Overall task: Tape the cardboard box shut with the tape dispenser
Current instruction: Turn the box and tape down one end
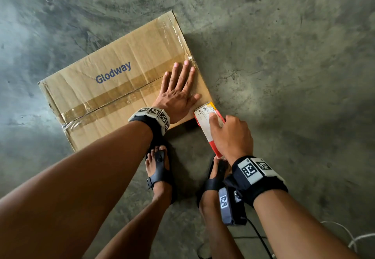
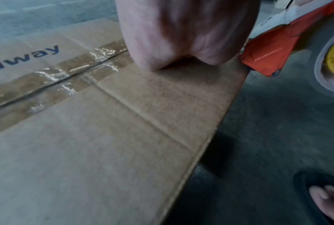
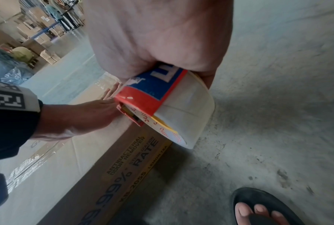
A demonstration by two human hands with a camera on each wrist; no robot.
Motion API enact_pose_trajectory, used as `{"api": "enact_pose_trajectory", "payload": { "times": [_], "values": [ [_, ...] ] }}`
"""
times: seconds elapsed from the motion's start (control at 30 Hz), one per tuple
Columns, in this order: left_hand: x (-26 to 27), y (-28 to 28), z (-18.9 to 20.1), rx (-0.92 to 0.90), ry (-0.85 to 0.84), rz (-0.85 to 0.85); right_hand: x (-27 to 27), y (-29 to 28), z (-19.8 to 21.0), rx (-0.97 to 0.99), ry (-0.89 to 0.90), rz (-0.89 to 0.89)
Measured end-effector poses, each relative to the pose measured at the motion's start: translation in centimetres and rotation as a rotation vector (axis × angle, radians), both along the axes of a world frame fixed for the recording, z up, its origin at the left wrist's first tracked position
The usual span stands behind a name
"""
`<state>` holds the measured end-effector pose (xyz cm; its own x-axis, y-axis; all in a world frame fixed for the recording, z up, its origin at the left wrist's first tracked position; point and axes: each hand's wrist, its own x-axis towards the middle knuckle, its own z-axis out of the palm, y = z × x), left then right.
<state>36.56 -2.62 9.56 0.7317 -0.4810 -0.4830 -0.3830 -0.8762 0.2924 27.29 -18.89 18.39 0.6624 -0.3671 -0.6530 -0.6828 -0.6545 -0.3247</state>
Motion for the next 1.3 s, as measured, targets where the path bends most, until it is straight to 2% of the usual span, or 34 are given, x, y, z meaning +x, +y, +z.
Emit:
{"api": "enact_pose_trajectory", "payload": {
  "times": [0.23, 0.47, 0.77, 1.3],
  "values": [
    [0.3, -0.1, 0.2, 0.018, 0.044, -0.009, -0.5, -0.7, 0.2, -0.001, -0.008, -0.018],
    [0.4, -0.3, 0.6, 0.027, 0.072, -0.013, -3.7, -1.8, 1.1, -0.014, 0.002, -0.045],
    [0.4, -0.1, 0.2, 0.007, 0.047, -0.014, -1.4, -0.9, -1.2, -0.096, 0.050, 0.043],
    [0.1, -0.3, 0.3, 0.022, 0.019, 0.000, 0.5, 0.2, -0.7, -0.182, 0.141, 0.090]
  ]
}}
